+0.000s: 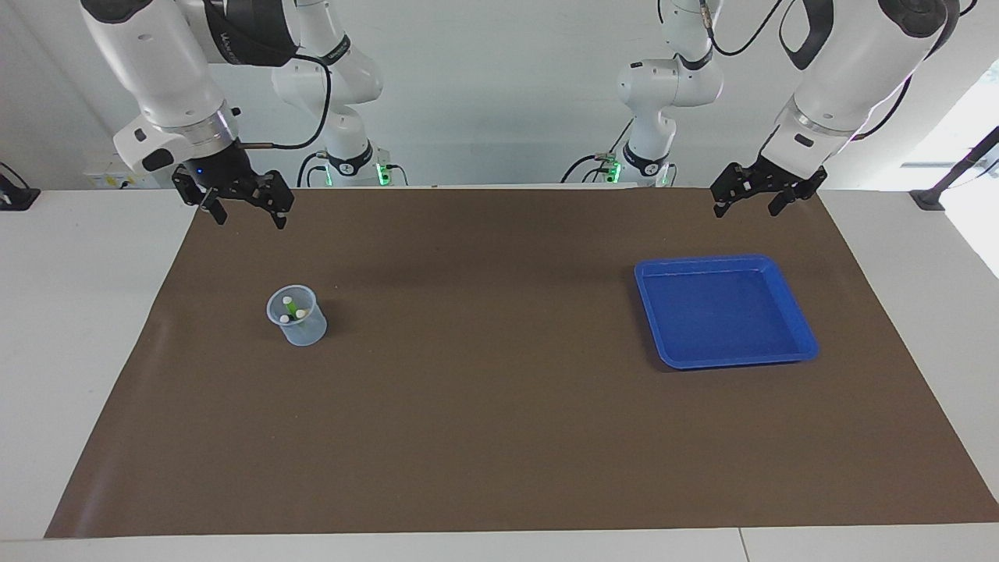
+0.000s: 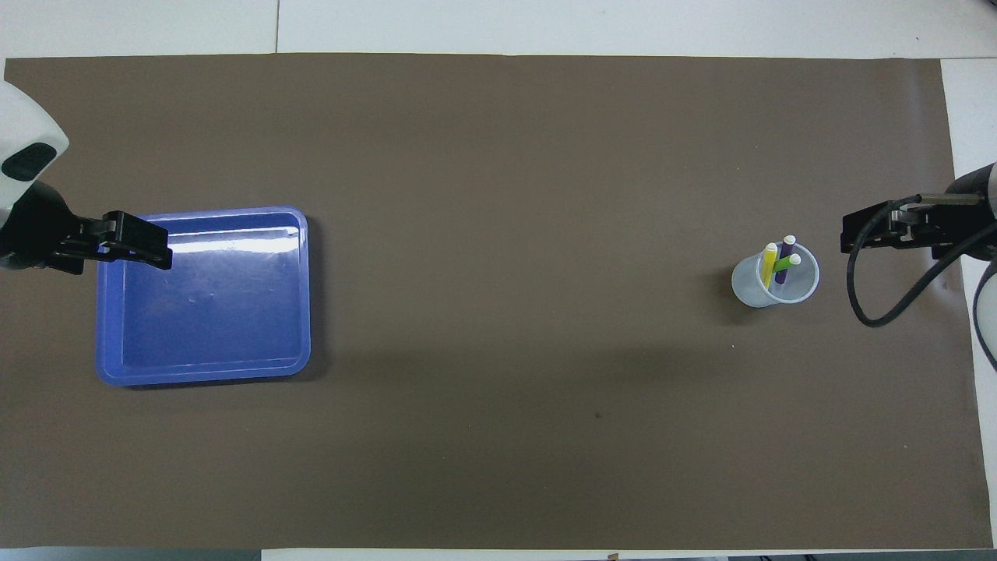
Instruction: Right arm passes pens to left for tray arrangement
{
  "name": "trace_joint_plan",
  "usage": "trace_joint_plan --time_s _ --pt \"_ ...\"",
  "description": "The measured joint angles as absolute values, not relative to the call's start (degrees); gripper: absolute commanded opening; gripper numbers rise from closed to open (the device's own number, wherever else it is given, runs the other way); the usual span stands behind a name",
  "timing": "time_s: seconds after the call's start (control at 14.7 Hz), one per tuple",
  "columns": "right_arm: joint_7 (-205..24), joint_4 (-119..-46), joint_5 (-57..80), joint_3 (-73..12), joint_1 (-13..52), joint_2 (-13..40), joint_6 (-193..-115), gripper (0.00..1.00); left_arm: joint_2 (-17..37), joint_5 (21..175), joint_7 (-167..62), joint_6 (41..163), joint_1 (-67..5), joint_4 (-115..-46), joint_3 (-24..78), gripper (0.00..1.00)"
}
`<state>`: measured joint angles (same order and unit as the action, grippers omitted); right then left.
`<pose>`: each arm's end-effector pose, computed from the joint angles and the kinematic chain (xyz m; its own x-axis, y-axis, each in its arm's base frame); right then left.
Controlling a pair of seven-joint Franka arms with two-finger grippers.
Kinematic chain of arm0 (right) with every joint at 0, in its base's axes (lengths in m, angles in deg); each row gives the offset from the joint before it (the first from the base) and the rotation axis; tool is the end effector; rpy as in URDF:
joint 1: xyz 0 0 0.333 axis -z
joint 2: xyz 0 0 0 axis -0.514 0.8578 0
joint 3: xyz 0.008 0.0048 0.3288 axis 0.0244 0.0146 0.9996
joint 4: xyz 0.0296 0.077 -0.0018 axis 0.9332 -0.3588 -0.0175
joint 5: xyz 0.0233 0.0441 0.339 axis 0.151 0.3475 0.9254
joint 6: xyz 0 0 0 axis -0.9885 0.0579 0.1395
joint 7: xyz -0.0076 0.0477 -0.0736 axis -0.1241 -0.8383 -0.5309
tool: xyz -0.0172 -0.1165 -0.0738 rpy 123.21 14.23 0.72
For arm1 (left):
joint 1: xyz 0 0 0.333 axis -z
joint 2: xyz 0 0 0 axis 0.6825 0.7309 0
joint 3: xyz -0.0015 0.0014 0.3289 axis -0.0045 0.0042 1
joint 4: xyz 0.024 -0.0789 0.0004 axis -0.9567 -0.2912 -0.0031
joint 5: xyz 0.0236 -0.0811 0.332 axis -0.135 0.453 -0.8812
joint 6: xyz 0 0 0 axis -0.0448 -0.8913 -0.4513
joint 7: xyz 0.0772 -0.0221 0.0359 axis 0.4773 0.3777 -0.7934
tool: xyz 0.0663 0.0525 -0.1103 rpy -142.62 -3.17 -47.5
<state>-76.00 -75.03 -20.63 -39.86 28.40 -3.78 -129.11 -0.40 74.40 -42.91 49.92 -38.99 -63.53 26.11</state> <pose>0.4919 0.0020 0.5837 0.9946 -0.1014 -0.0223 -0.1007 -0.9944 0.0306 0.4822 -0.0732 0.5918 0.9951 -0.0366 -0.0915 -0.0344 -0.9991 0.0261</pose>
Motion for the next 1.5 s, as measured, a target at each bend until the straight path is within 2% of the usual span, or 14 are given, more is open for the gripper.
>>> trace_joint_plan --time_s 0.2,0.48,0.75,0.88,1.09,1.5 --pt "-76.0 -75.22 -20.63 -39.78 28.35 -3.79 -129.61 1.0 -0.4 74.4 -42.91 49.92 -38.99 -63.53 26.11 1.0" --pt "-77.96 -76.69 -20.63 -37.77 28.28 -3.16 -133.95 1.0 -0.4 74.4 -42.91 49.92 -38.99 -63.53 26.11 1.0" --pt "-80.82 -76.69 -21.49 -34.44 28.24 2.23 -139.76 0.98 -0.4 74.4 -42.91 49.92 -38.99 -63.53 26.11 1.0" --pt "-83.47 -76.62 -22.72 -33.59 28.23 5.05 -142.46 0.93 -0.4 74.4 -42.91 49.92 -38.99 -63.53 26.11 1.0" --pt "-90.39 -77.07 -22.79 -33.52 28.31 7.8 -145.07 0.91 -0.4 74.4 -42.91 49.92 -38.99 -63.53 26.11 1.0" --pt "-100.25 -85.37 -22.82 -33.73 28.57 8.04 -152.21 0.76 -0.4 74.4 -42.91 49.92 -38.99 -63.53 26.11 1.0"
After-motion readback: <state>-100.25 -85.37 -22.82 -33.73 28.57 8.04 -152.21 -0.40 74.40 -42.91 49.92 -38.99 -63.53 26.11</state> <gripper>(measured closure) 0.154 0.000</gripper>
